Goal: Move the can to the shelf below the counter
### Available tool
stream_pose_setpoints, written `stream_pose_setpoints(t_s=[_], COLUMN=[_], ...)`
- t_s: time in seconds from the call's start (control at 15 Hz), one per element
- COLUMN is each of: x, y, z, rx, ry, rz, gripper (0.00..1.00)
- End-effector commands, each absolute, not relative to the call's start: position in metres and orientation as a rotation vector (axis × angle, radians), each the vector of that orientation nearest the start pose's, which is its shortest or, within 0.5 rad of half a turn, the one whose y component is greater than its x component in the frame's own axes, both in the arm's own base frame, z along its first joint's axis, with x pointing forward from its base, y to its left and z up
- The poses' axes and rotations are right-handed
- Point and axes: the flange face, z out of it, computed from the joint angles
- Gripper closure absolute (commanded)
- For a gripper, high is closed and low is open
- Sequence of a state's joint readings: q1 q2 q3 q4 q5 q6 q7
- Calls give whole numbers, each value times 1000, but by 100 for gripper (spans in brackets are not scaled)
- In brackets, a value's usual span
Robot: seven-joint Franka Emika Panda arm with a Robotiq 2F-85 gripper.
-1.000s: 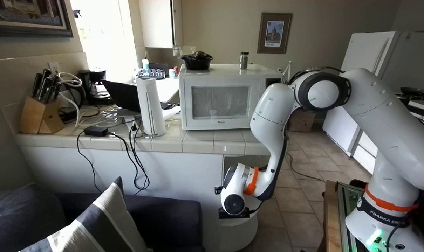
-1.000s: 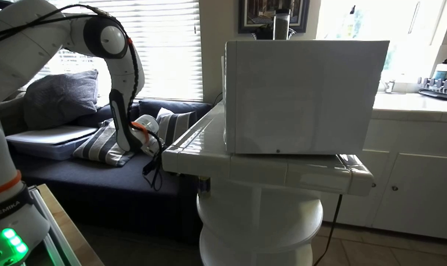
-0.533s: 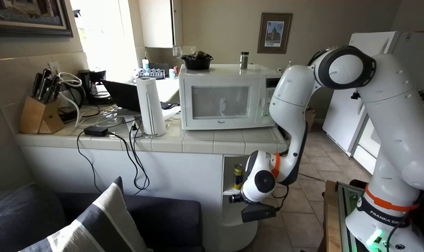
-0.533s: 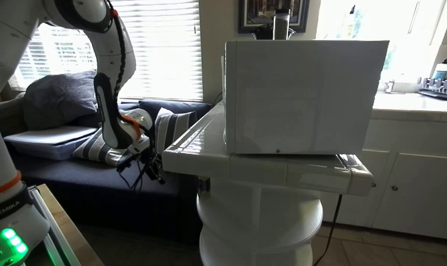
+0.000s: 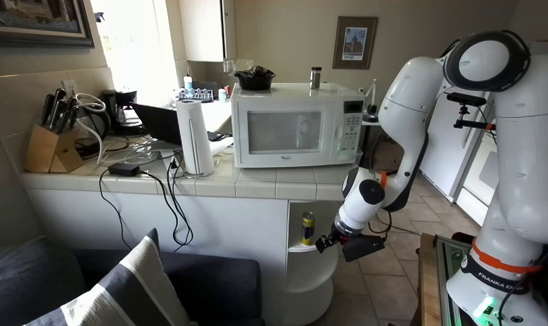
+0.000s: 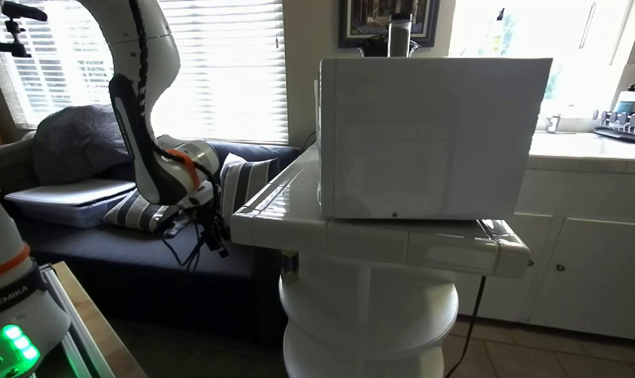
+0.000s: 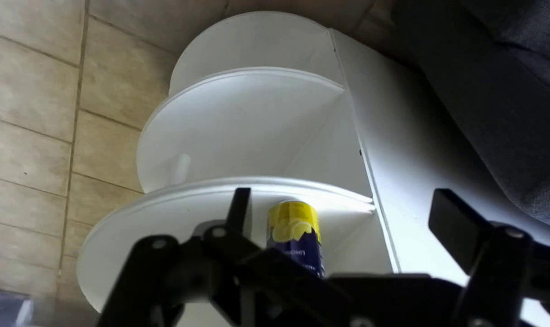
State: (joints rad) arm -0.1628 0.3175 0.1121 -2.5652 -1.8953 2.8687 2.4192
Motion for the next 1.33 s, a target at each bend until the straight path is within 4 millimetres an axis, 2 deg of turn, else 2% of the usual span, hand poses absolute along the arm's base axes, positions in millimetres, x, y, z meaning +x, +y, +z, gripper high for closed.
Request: stream_pose_setpoints(t_s=[0.0, 0.2, 0.4, 0.6, 0.8, 0.93, 1.27], x=[360, 355, 340, 316, 297, 301, 300], y=[19, 7, -5, -13, -20, -23, -17], z=[172, 199, 204, 194, 181, 186, 185], rx=[-3055, -2997, -2927, -2922, -2980, -2968, -2980], ry=[748, 584, 504, 498, 502, 491, 476], rz=[-696, -599, -424, -298, -244, -268, -266], gripper=[0, 0, 0, 0, 0, 0, 0])
